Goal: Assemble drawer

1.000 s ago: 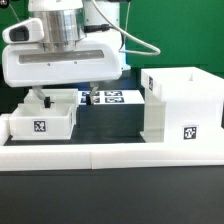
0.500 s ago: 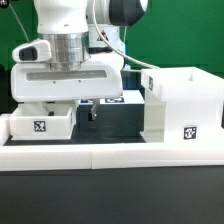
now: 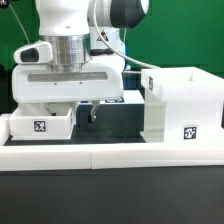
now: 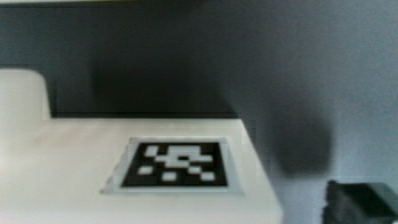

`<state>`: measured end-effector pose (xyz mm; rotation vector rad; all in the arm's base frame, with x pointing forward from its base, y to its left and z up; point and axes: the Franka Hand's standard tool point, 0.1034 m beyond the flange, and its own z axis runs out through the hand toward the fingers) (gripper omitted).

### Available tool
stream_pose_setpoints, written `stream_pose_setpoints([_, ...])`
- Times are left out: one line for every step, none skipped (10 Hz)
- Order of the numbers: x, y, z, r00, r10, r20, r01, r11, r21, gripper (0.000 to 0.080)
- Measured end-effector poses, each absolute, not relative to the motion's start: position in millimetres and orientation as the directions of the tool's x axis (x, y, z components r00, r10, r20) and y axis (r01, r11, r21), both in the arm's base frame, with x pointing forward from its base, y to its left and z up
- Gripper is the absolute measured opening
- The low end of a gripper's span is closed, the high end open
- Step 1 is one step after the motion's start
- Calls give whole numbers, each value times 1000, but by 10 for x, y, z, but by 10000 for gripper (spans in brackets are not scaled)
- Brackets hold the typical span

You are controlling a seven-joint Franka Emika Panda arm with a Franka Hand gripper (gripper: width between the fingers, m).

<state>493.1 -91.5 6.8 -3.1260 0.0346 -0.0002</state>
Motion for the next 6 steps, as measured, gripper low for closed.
stream_pose_setpoints([4931, -915, 68, 1000, -22, 0, -22, -1000, -15, 447])
stream_pose_setpoints([4931, -915, 68, 1000, -22, 0, -22, -1000, -15, 263])
stream_pose_setpoints([4931, -915, 68, 1000, -22, 0, -22, -1000, -15, 263])
stream_pose_setpoints([4931, -915, 68, 1000, -22, 0, -22, -1000, -15, 127])
stream_pose_setpoints([4931, -915, 68, 1000, -22, 0, -22, -1000, -15, 127])
stream_pose_setpoints([4931, -915, 68, 1000, -22, 0, -22, -1000, -15, 41])
